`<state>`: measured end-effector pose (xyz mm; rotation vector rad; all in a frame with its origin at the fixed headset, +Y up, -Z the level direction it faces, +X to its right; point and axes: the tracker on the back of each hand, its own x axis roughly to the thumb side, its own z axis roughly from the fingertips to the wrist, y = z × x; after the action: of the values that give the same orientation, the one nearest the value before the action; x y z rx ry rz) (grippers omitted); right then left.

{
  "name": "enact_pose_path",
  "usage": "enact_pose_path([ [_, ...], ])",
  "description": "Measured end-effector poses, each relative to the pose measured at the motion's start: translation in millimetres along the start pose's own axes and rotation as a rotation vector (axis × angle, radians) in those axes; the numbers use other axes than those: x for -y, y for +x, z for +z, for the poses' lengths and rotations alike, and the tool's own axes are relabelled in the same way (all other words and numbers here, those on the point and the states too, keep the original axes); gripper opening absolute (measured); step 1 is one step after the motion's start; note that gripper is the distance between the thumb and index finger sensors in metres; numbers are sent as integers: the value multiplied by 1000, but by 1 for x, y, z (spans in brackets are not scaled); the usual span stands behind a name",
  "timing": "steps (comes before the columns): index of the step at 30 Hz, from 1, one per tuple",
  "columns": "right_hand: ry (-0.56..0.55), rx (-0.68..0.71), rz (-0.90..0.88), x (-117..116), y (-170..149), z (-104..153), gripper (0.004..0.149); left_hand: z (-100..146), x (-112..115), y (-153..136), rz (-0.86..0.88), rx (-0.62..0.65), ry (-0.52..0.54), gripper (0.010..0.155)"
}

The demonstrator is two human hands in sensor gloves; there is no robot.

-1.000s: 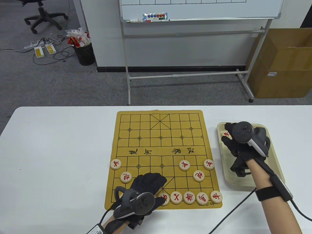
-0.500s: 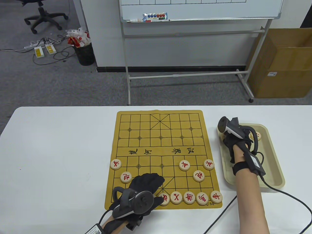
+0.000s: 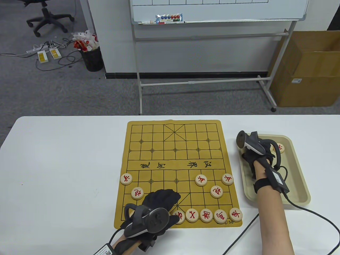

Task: Set up Chinese chess pieces

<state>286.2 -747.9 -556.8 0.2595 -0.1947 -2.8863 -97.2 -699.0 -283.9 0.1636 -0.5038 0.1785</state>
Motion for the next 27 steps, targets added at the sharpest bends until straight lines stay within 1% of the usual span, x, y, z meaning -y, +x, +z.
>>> enact_pose_path([
  [2, 11, 1, 5, 1, 0, 2, 74, 0, 0, 1, 0, 3, 0, 78],
  [4, -84, -35, 38, 10, -5, 11, 78, 0, 1, 1, 0, 4, 2, 78],
  [5, -103, -32, 30, 14, -7, 15, 77, 0, 0, 2, 0, 4, 6, 78],
  [8, -147, -2, -42, 37, -15, 40, 76, 0, -1, 2, 5, 4, 18, 78],
  [11, -187, 84, -128, 61, -16, 75, 74, 1, -3, 3, 4, 4, 38, 78],
  [13, -205, 174, -240, 73, -11, 106, 73, 3, -5, 4, 10, 12, 50, 78],
  [15, -192, 275, -328, 80, -2, 141, 73, 4, -6, 6, 15, 27, 67, 77],
  [16, -186, 318, -367, 81, 4, 155, 72, 5, -6, 7, 16, 32, 74, 77],
  [17, -162, 383, -411, 82, 12, 176, 72, 6, -7, 10, 20, 40, 86, 77],
  [18, -148, 432, -444, 82, 18, 191, 71, 6, -8, 12, 22, 47, 94, 77],
  [19, -130, 504, -495, 80, 28, 212, 71, 8, -9, 15, 25, 59, 106, 77],
  [20, -119, 541, -529, 79, 34, 224, 70, 8, -9, 17, 27, 65, 114, 77],
  [21, -116, 595, -595, 76, 43, 243, 70, 10, -9, 22, 24, 79, 122, 77],
  [23, -110, 683, -697, 68, 56, 265, 71, 12, -8, 28, 9, 103, 136, 77],
  [24, -80, 716, -717, 64, 62, 273, 71, 13, -7, 31, 1, 120, 146, 78],
  [26, -37, 767, -794, 54, 72, 286, 71, 16, -7, 37, -16, 159, 164, 77],
  [27, -16, 786, -826, 50, 74, 288, 71, 17, -7, 39, -29, 172, 180, 76],
])
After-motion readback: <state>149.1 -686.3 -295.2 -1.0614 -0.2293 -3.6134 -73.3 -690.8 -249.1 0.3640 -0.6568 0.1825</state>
